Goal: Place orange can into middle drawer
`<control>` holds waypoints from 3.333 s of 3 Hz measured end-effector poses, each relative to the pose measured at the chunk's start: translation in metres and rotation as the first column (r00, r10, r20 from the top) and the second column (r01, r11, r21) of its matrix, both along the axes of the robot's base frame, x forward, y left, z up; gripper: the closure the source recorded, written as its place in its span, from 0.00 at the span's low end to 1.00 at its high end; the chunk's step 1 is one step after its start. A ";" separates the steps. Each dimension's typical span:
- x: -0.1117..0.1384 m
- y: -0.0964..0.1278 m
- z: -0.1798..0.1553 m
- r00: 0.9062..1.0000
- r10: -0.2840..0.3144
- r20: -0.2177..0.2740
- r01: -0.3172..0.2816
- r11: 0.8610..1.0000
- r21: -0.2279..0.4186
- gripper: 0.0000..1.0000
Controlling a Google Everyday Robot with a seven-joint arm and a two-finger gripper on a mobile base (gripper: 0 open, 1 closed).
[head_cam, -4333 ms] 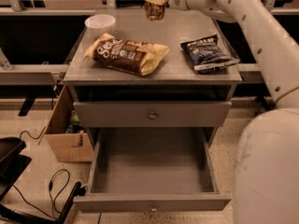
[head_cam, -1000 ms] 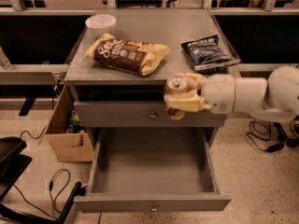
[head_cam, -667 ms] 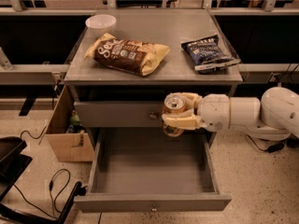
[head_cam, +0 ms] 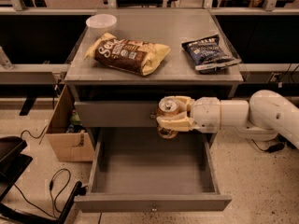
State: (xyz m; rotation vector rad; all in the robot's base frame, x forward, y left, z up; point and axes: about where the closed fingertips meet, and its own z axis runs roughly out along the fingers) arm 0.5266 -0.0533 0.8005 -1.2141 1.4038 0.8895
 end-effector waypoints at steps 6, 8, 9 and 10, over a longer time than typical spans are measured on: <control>0.042 0.132 -0.263 0.983 0.184 -0.026 -0.183 0.983 0.023 1.00; 0.040 0.173 -0.334 0.961 0.277 0.011 -0.277 0.961 0.016 1.00; 0.036 0.179 -0.352 0.954 0.300 0.021 -0.300 0.953 0.026 1.00; 0.035 0.180 -0.353 0.954 0.300 0.021 -0.301 0.953 0.027 0.74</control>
Offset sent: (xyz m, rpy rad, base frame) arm 0.0240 0.0724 -0.2055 -0.0280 0.0623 0.0963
